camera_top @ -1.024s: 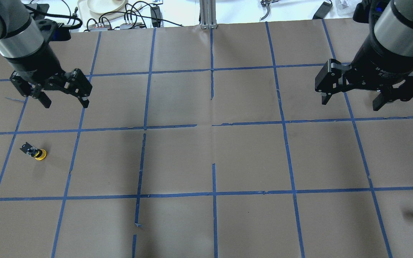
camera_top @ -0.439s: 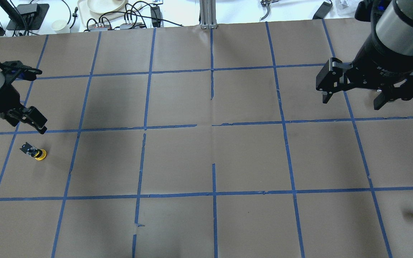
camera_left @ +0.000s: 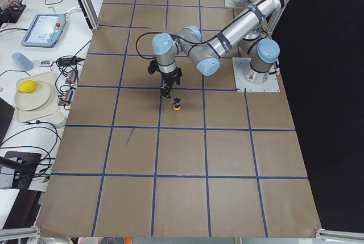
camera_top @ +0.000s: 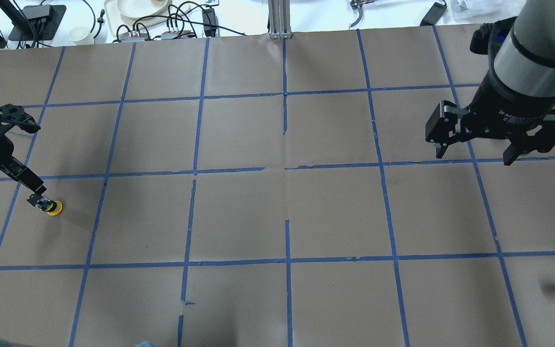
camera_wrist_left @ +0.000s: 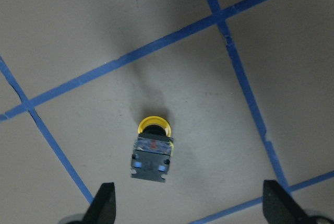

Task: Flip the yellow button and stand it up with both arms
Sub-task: 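Close the left gripper on the black base of the yellow button, then lift the yellow button toward the right gripper while the right arm approaches, then close the right gripper on the yellow button held by the left gripper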

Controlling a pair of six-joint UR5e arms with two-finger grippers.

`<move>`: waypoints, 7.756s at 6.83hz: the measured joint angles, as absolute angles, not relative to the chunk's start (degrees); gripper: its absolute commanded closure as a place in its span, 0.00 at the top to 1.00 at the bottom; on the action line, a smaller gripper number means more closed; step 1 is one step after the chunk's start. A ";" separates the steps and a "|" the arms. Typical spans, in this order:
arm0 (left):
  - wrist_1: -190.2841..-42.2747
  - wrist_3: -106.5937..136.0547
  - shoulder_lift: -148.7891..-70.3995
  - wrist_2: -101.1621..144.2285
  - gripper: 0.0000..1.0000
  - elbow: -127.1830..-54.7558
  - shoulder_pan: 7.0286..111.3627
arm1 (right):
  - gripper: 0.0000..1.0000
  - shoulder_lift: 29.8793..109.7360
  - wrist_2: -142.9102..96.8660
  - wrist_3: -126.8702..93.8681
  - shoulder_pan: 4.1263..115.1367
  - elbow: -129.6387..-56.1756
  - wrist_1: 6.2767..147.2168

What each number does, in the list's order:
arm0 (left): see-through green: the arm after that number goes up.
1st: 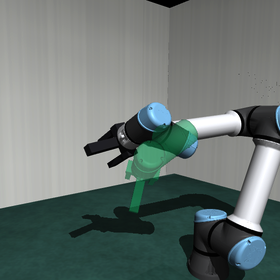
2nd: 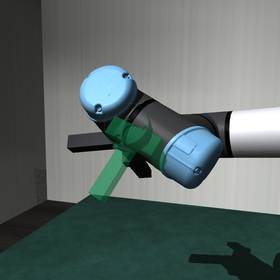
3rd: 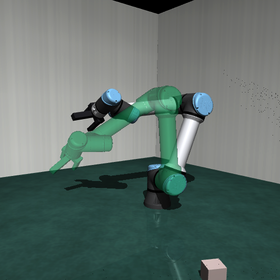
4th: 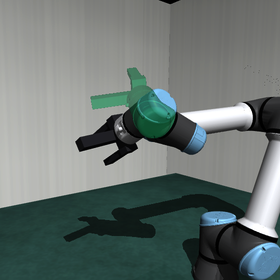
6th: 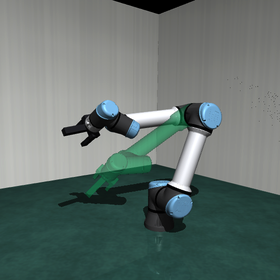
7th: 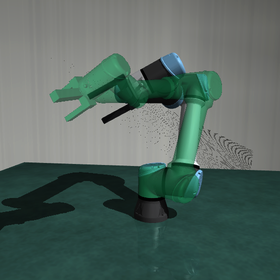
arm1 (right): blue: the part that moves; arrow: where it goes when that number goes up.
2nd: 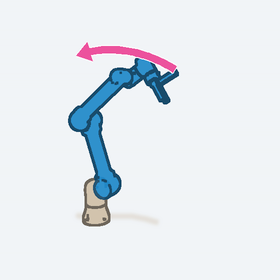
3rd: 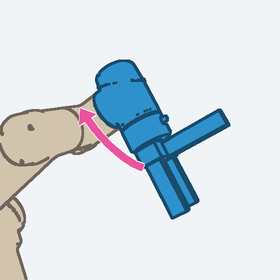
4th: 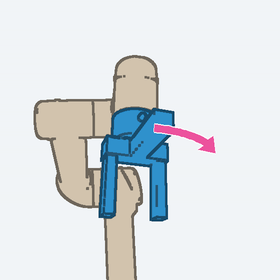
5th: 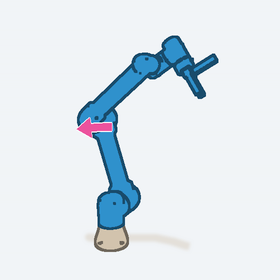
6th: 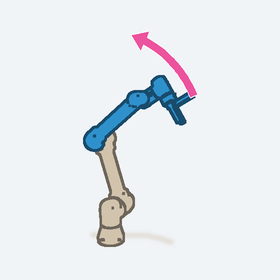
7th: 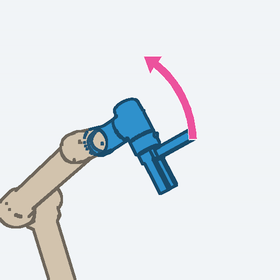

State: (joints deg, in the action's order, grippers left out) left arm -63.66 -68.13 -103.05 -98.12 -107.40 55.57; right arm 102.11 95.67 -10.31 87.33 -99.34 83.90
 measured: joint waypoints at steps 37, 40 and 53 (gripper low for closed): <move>-115.98 -45.20 -89.49 4.20 0.18 -110.97 86.88 | 1.00 95.79 53.95 -48.14 86.84 -96.34 89.86; -116.25 -45.09 -89.40 5.15 0.18 -111.00 87.16 | 1.00 97.28 48.83 -51.60 86.85 -96.25 87.62; -116.35 -45.10 -89.28 5.09 0.18 -111.01 87.19 | 0.44 95.73 40.22 -56.04 87.19 -98.40 91.30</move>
State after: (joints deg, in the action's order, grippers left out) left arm -116.35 -45.10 -89.28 5.09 -111.01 87.19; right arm 95.73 40.22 -56.04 87.19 -98.40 91.30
